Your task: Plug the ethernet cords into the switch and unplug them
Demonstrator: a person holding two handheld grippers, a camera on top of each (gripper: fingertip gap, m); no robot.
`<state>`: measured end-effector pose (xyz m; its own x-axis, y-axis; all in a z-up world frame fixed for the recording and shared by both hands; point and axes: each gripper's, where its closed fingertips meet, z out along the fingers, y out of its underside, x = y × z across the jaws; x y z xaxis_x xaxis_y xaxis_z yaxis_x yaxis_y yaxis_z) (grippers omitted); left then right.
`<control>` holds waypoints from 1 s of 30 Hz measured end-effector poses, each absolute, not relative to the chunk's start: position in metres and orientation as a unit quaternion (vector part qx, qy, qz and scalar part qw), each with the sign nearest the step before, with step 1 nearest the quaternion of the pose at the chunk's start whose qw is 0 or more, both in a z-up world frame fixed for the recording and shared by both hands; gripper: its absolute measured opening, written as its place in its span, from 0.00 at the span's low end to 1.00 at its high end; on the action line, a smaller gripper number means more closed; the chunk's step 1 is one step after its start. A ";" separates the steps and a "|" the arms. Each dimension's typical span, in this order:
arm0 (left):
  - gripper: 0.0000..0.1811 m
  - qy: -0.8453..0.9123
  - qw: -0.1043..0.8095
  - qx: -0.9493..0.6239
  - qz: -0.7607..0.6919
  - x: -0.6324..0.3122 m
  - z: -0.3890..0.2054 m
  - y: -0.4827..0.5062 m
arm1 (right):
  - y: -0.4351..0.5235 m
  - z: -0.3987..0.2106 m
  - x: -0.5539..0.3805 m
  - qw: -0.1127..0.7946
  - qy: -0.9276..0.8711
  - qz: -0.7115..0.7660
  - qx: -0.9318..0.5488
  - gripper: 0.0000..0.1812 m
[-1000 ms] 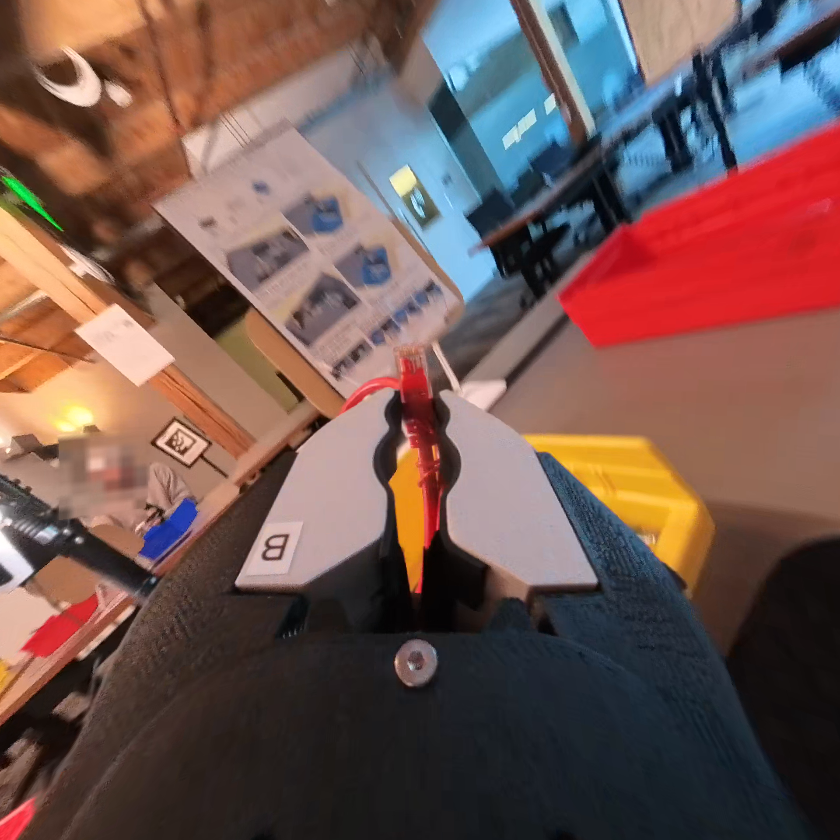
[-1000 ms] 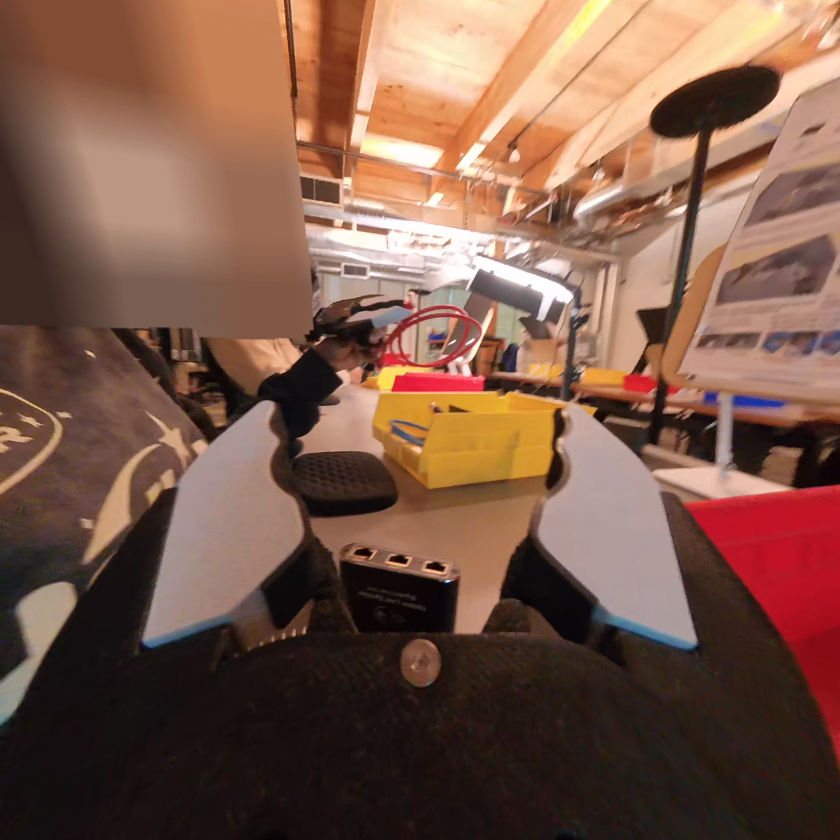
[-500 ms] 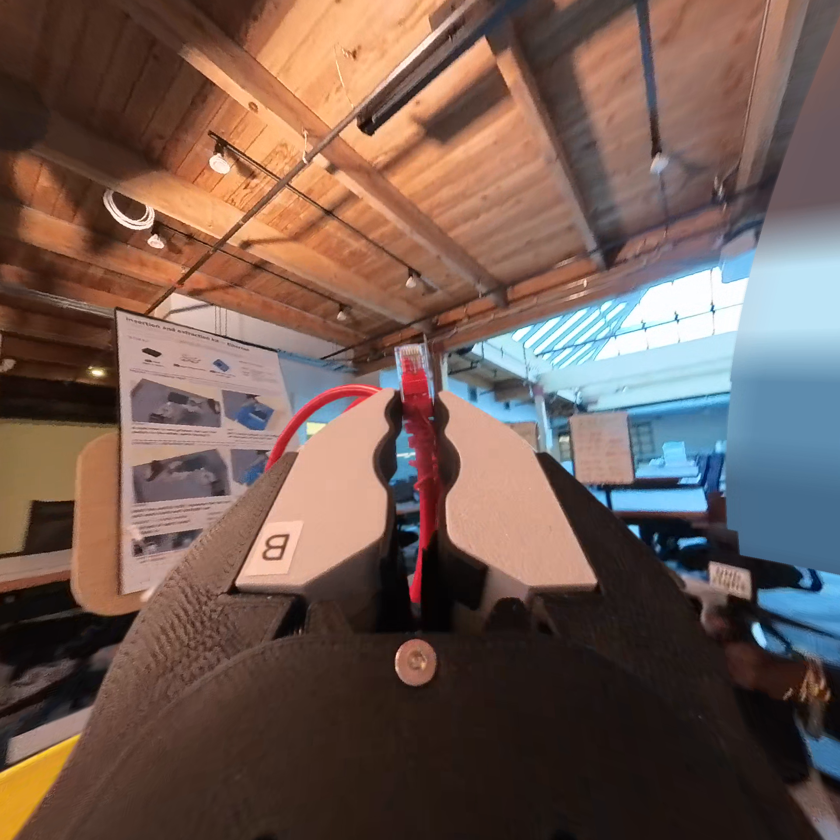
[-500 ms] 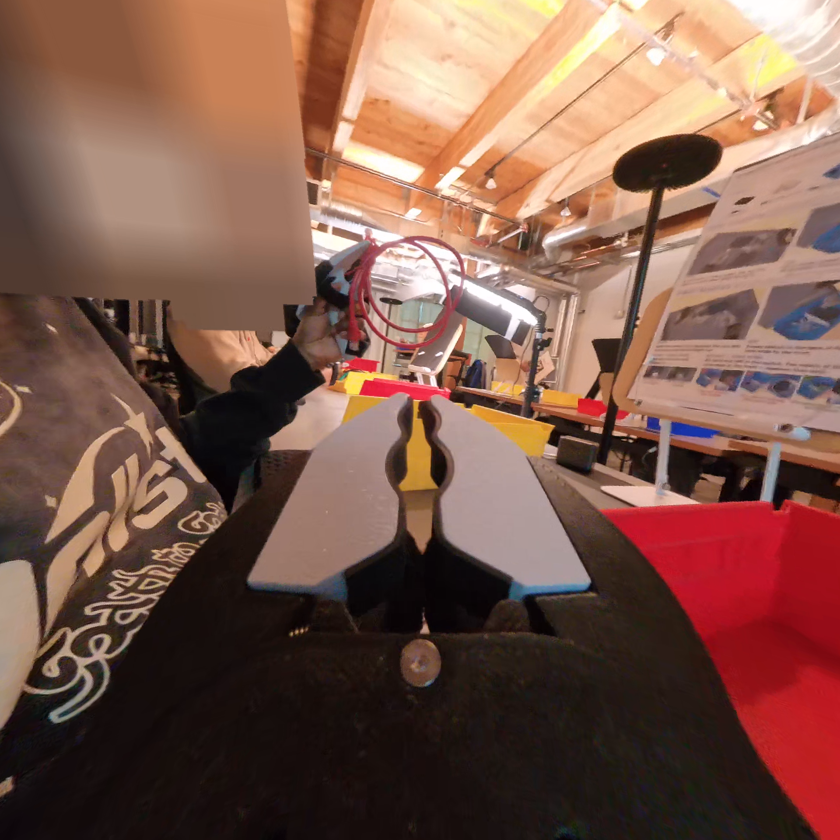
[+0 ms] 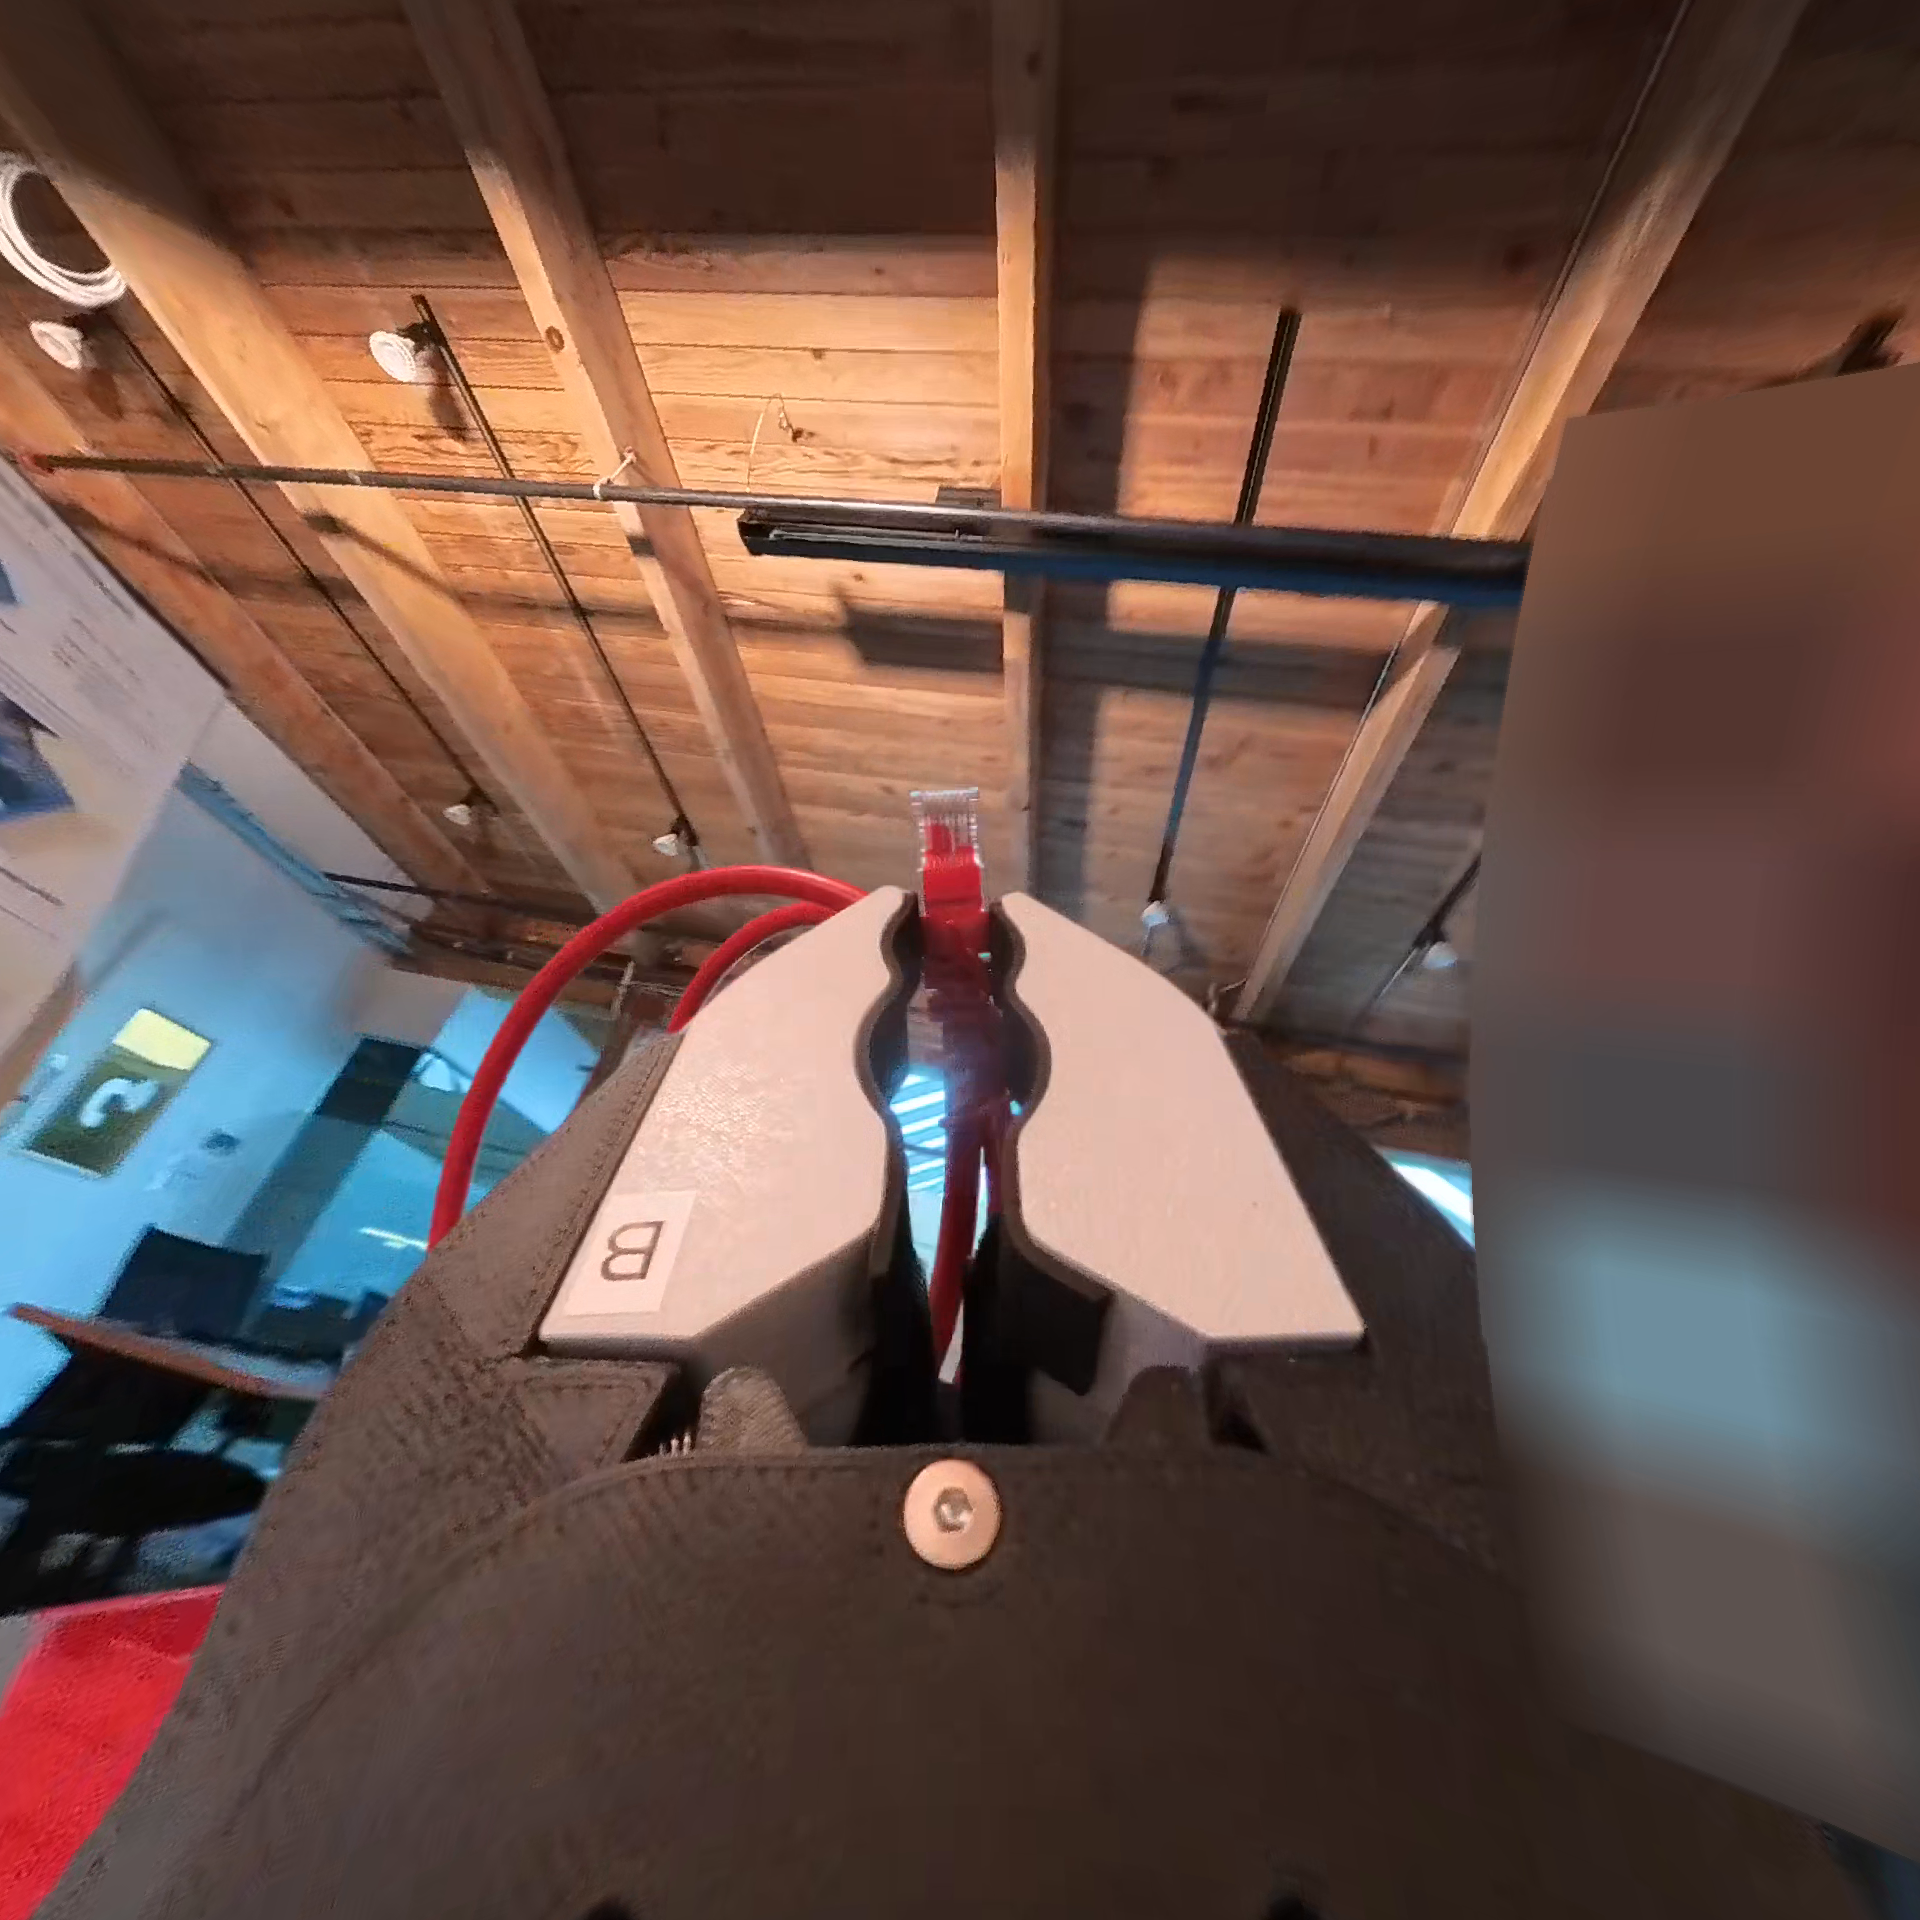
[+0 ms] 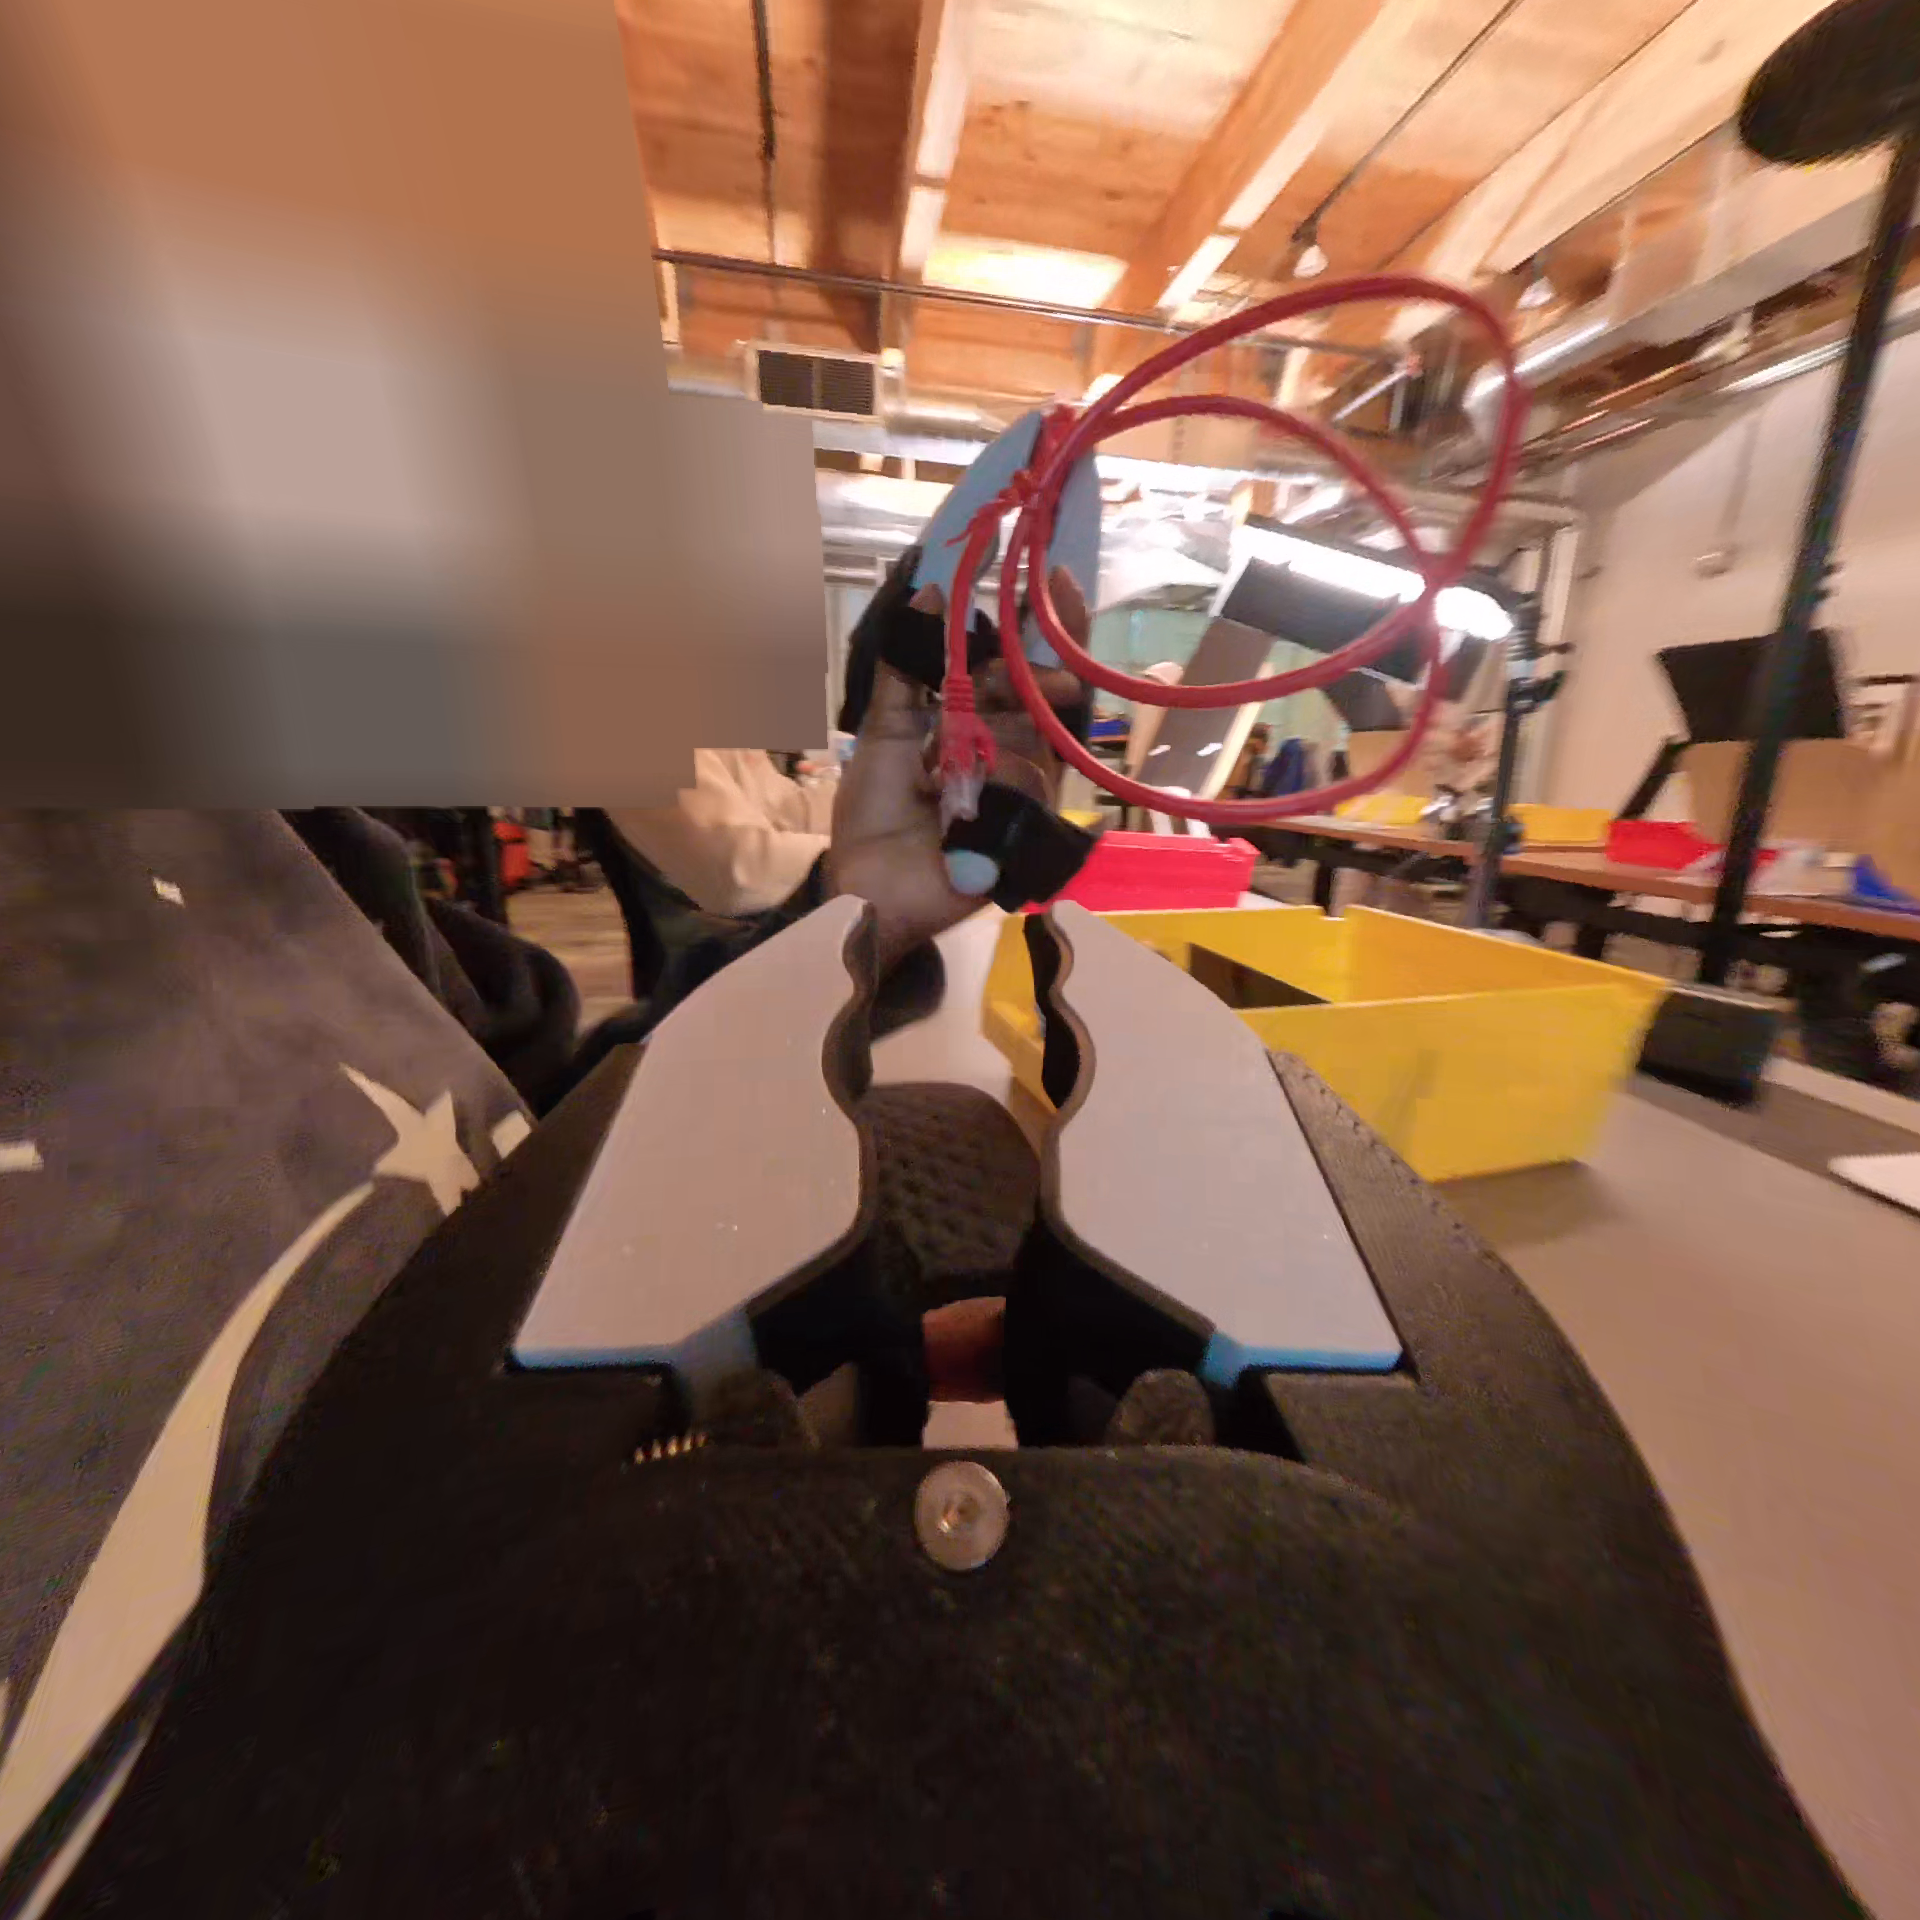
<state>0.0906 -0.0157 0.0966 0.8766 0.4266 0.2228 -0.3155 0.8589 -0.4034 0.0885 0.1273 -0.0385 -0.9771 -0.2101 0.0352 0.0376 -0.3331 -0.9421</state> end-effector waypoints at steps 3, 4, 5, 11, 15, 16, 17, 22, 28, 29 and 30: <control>0.07 -0.154 0.964 -0.154 0.151 0.090 0.091 -0.010 | 0.092 -0.030 0.101 0.107 0.568 -0.813 -0.077 0.18; 0.06 -0.154 0.967 -0.144 0.139 0.090 0.090 -0.009 | 0.084 -0.026 0.104 0.109 0.560 -0.817 -0.078 0.19; 0.06 -0.154 0.970 -0.137 0.132 0.089 0.088 -0.009 | 0.077 -0.021 0.107 0.110 0.550 -0.824 -0.082 0.19; 0.06 -0.151 0.972 -0.134 0.119 0.087 0.082 0.000 | 0.051 -0.017 0.115 0.044 0.552 -0.828 -0.089 0.14; 0.06 -0.146 0.975 -0.136 0.101 0.088 0.080 0.007 | 0.056 -0.019 0.112 0.016 0.563 -0.820 -0.102 0.08; 0.06 -0.145 0.974 -0.140 0.102 0.088 0.080 0.009 | 0.058 -0.019 0.110 -0.001 0.570 -0.814 -0.108 0.08; 0.07 -0.145 0.974 -0.144 0.102 0.087 0.080 0.010 | 0.062 -0.017 0.108 -0.023 0.574 -0.810 -0.120 0.08; 0.20 -0.153 0.954 -0.235 0.104 0.075 0.072 0.032 | 0.089 0.003 0.083 -0.275 0.580 -0.742 -0.192 0.08; 0.33 -0.177 0.864 -0.445 0.155 0.054 0.037 0.080 | 0.120 0.027 0.058 -0.559 0.529 -0.587 -0.250 0.08; 0.33 -0.176 0.846 -0.482 0.148 0.053 0.028 0.090 | 0.122 0.027 0.057 -0.585 0.520 -0.565 -0.262 0.08; 0.33 -0.172 0.828 -0.517 0.132 0.054 0.019 0.100 | 0.123 0.026 0.058 -0.597 0.514 -0.550 -0.278 0.08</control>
